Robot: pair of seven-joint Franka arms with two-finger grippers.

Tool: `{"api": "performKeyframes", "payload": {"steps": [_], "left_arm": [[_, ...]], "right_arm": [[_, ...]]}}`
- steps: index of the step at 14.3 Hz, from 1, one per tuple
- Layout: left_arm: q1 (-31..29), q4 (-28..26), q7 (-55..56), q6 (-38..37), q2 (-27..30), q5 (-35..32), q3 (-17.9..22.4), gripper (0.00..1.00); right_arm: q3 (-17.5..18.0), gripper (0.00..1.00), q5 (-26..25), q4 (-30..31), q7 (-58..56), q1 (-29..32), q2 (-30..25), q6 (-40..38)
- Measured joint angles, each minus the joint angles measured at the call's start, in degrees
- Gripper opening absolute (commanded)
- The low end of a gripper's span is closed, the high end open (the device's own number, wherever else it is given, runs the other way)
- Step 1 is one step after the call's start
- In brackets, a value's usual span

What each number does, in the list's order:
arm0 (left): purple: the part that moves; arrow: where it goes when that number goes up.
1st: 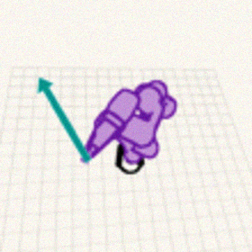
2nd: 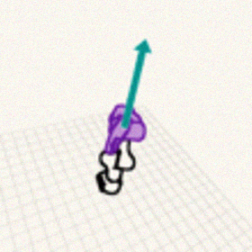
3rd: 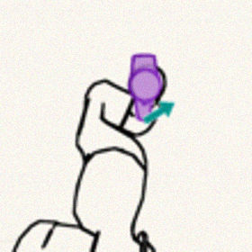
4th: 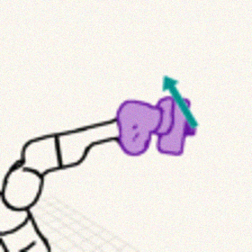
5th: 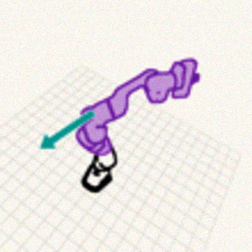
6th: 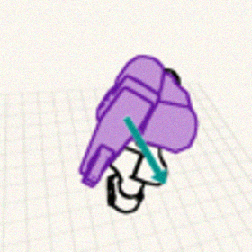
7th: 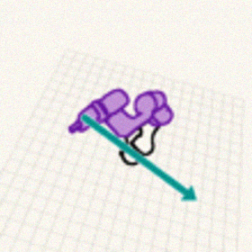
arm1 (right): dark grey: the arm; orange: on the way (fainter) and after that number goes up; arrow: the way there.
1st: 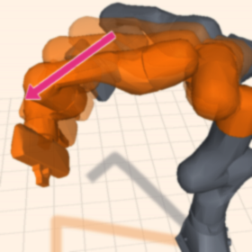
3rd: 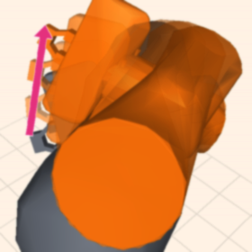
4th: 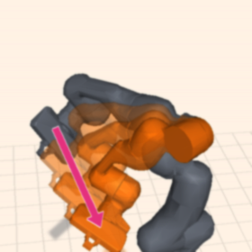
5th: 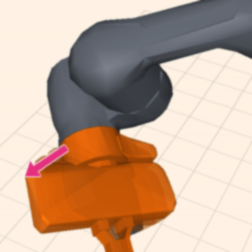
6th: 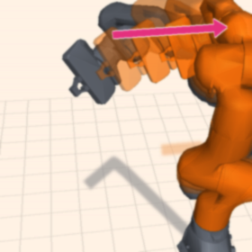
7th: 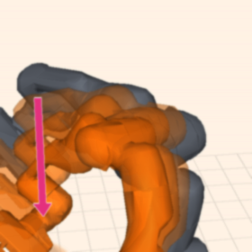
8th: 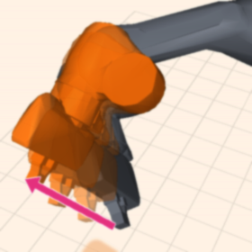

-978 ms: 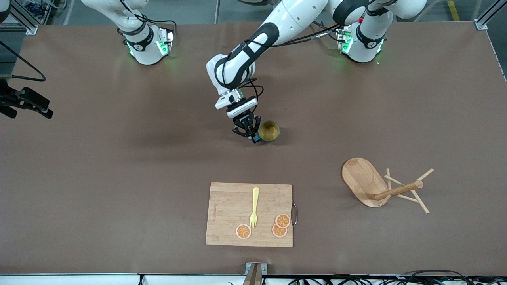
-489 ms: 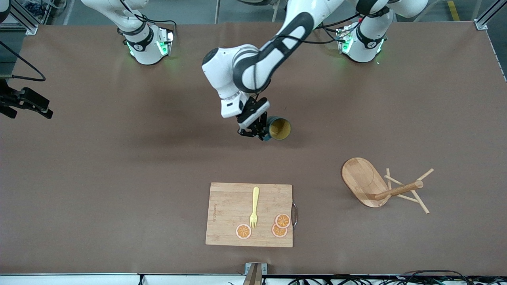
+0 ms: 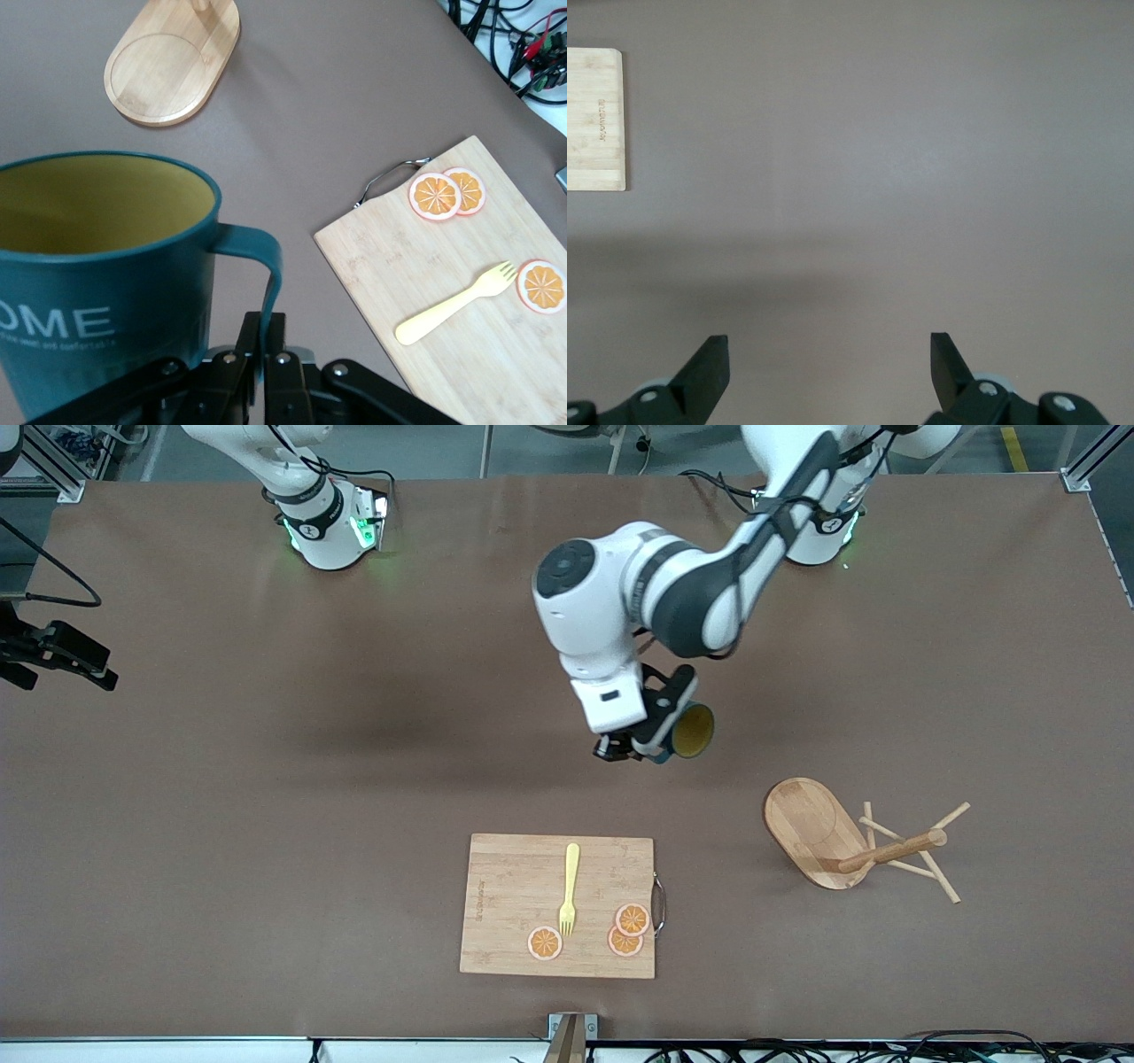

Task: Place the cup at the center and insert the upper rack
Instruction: 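Lift the teal mug with the left gripper toward the wooden stand, then hang the mug handle onto a stand peg with the left gripper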

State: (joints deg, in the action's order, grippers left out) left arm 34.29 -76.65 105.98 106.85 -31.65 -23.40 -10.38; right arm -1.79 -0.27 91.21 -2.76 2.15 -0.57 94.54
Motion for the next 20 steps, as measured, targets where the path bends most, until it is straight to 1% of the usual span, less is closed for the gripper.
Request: {"api": "performKeyframes", "payload": {"steps": [3,8,11,13,16,20], "left_arm": [[-7.03,-0.28,-6.86,1.05,2.38,8.57,-2.13,0.0],[-23.1,-0.91,-20.73,1.15,5.2,23.64,-8.85,0.0],[-31.0,-1.38,-27.1,1.22,5.51,31.88,-11.15,0.0],[-34.24,-1.76,-30.77,1.25,5.52,36.26,-11.45,0.0],[-37.34,-2.97,-35.04,1.31,5.52,41.55,-11.57,0.01],[-42.12,-5.32,-36.62,1.44,5.52,51.78,-11.61,0.01]], "right_arm": [[0.05,1.0,0.0,0.05,0.0,-0.04,0.02,-0.02],[0.17,1.0,0.0,0.12,0.0,-0.14,0.07,-0.03],[0.14,1.0,0.0,0.12,0.0,-0.13,0.12,-0.03],[0.12,1.0,0.0,0.12,0.0,-0.12,0.13,-0.01],[0.06,1.0,0.0,0.12,0.0,-0.12,0.13,-0.01],[0.1,1.0,0.0,0.12,0.0,-0.14,0.13,-0.01]]}}
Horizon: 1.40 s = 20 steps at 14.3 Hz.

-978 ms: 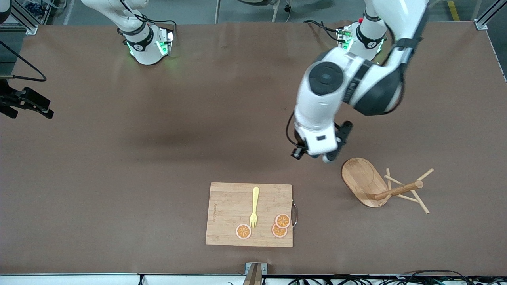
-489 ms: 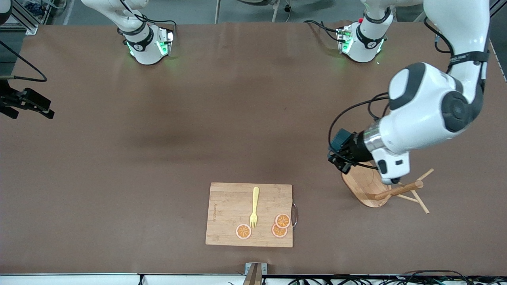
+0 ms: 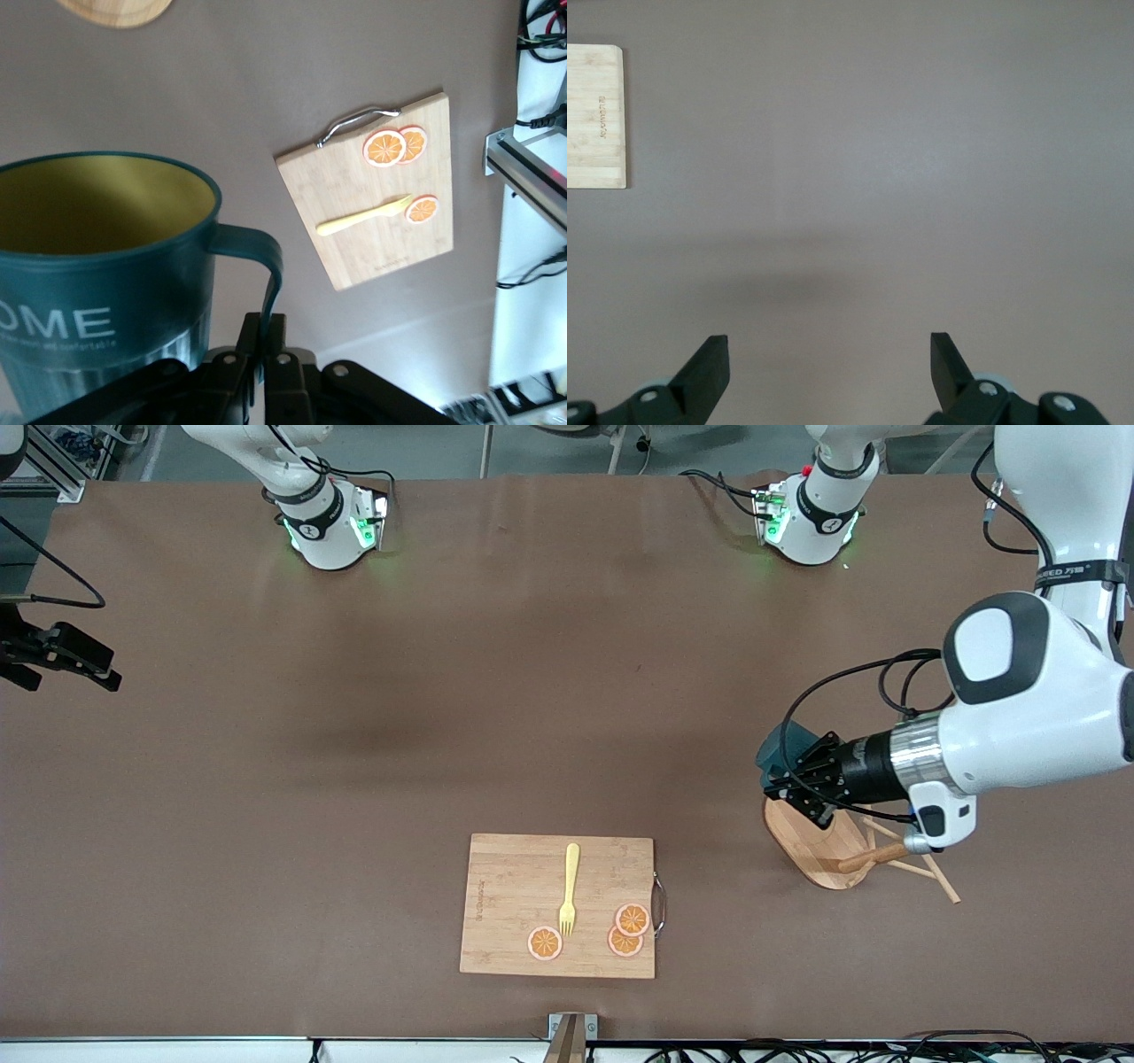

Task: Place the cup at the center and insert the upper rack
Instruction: 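Hang the mug handle onto a stand peg with the left gripper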

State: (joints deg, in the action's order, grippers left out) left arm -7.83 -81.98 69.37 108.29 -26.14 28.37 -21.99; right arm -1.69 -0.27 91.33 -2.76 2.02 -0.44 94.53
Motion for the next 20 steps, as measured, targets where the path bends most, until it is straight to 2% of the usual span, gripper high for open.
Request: {"api": "performKeyframes", "payload": {"steps": [5,11,20], "left_arm": [[-4.11,-3.19,-0.06,0.01,0.12,6.72,-0.1,0.01],[-7.0,-4.41,-0.39,0.71,0.16,7.08,-0.09,0.01],[-7.22,-5.4,-3.81,9.87,-2.15,7.12,-0.07,0.01]], "right_arm": [[0.01,1.0,0.0,0.0,0.0,-0.01,0.0,-0.01],[-0.19,1.0,0.0,0.0,0.03,0.08,0.0,0.0],[-0.27,1.0,0.0,-0.03,0.04,0.1,0.0,0.0]]}}
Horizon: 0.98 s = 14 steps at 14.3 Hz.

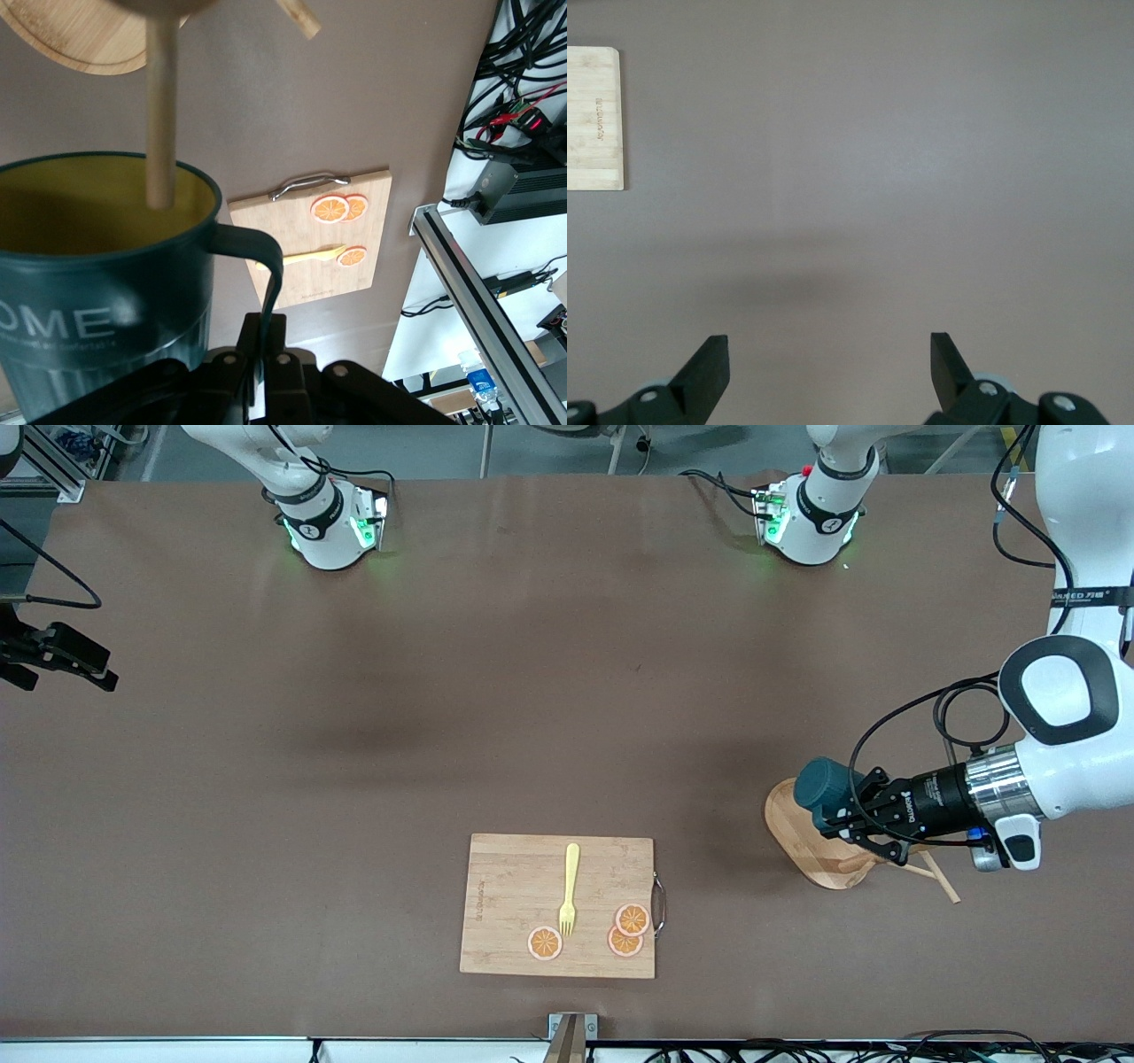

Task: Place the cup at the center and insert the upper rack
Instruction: 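Hang the mug handle onto a stand peg with the left gripper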

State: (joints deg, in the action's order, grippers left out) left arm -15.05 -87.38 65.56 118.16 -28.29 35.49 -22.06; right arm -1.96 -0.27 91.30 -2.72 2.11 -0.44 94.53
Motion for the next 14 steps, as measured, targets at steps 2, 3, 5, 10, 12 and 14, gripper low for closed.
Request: {"api": "performKeyframes", "payload": {"steps": [2,3,5,10,12,14], "left_arm": [[-0.04,0.0,-0.94,1.22,-0.5,0.0,0.01,0.01],[-0.08,0.0,-1.15,1.64,-0.61,0.0,0.03,0.01],[-0.42,0.0,-1.43,2.23,-0.75,0.0,0.14,0.01],[-1.27,0.0,-3.81,2.41,-1.18,0.0,0.21,0.02],[-1.32,0.0,-4.48,2.62,-1.23,0.0,0.22,0.03],[-1.78,0.0,-5.04,2.76,-1.26,0.0,0.28,0.03]], "right_arm": [[0.0,1.0,0.0,-0.01,0.0,0.0,0.0,0.0],[0.0,1.0,0.0,-0.04,0.01,0.0,0.0,0.0],[0.0,1.0,0.0,-0.15,0.02,0.0,0.0,0.0],[0.02,1.0,0.0,-0.16,0.06,-0.01,0.0,0.01],[0.05,1.0,0.0,-0.16,0.06,-0.03,0.0,0.01],[0.06,1.0,0.0,-0.16,0.06,-0.04,0.0,0.03]]}}
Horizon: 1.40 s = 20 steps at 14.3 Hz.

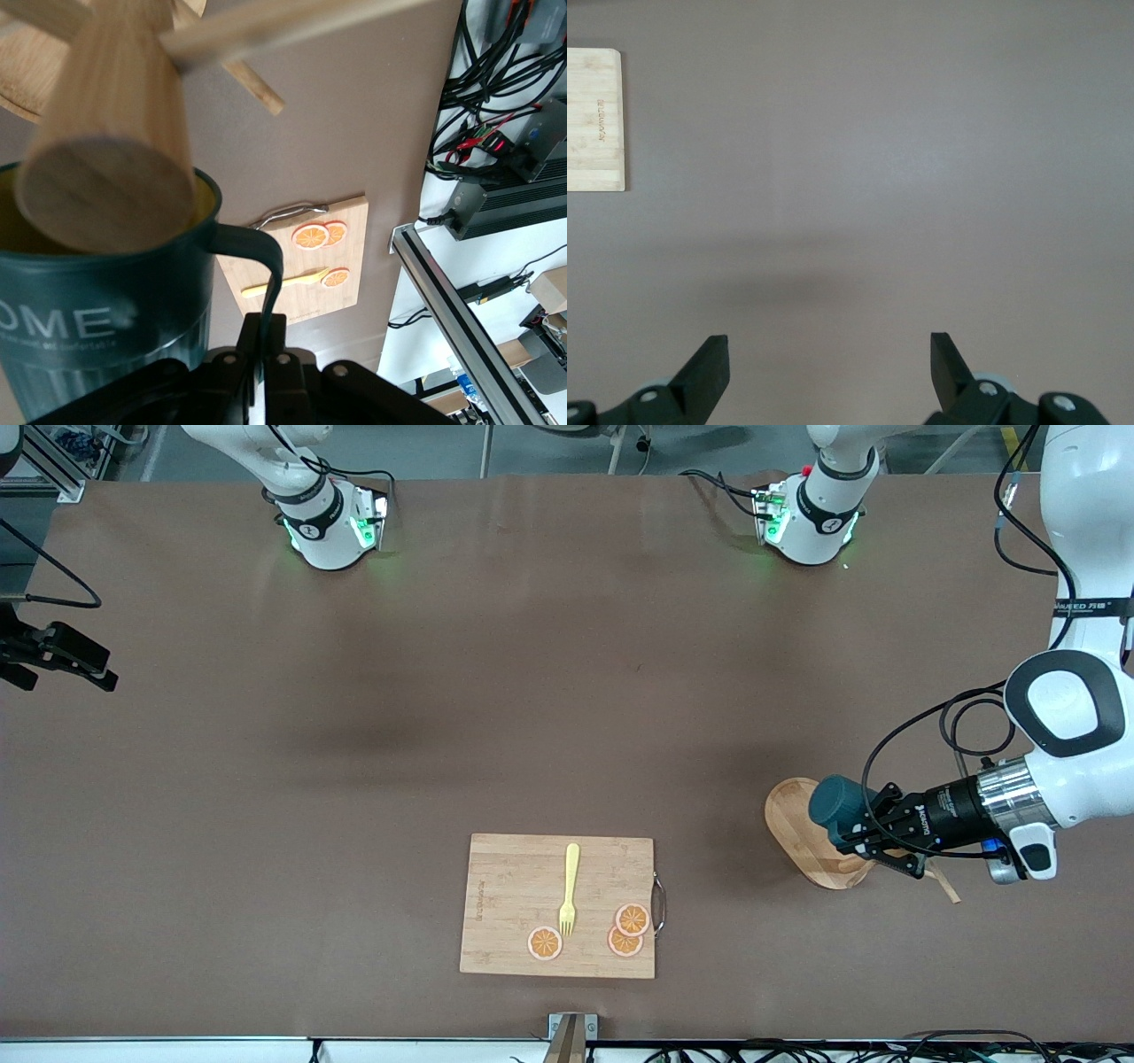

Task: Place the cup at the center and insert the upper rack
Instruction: 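Hang the mug handle onto a stand peg with the left gripper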

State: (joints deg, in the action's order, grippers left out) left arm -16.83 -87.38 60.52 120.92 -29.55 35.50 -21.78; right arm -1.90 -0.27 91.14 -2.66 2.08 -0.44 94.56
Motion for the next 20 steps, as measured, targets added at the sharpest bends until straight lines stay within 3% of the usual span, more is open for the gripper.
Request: {"api": "performKeyframes", "payload": {"steps": [13,15,16,19,20], "left_arm": [[-1.59,0.0,-4.43,0.45,-0.95,0.0,0.13,0.06],[-1.66,0.0,-5.07,0.81,-1.14,0.0,0.13,0.11],[-1.69,0.0,-5.14,0.99,-1.17,0.0,0.13,0.26],[-1.71,0.01,-5.23,1.1,-1.17,0.0,0.13,0.92],[-1.7,0.04,-5.35,1.14,-1.17,0.0,0.12,1.0]], "right_arm": [[0.24,1.0,0.0,0.02,0.13,-0.22,0.34,0.06],[0.23,1.0,0.0,0.02,0.14,-0.21,0.36,0.06],[0.23,1.0,0.0,0.02,0.14,-0.21,0.36,0.06],[0.23,1.0,0.0,0.08,0.14,-0.21,0.36,0.06],[0.23,1.0,0.0,0.2,0.14,-0.21,0.37,0.05]]}}
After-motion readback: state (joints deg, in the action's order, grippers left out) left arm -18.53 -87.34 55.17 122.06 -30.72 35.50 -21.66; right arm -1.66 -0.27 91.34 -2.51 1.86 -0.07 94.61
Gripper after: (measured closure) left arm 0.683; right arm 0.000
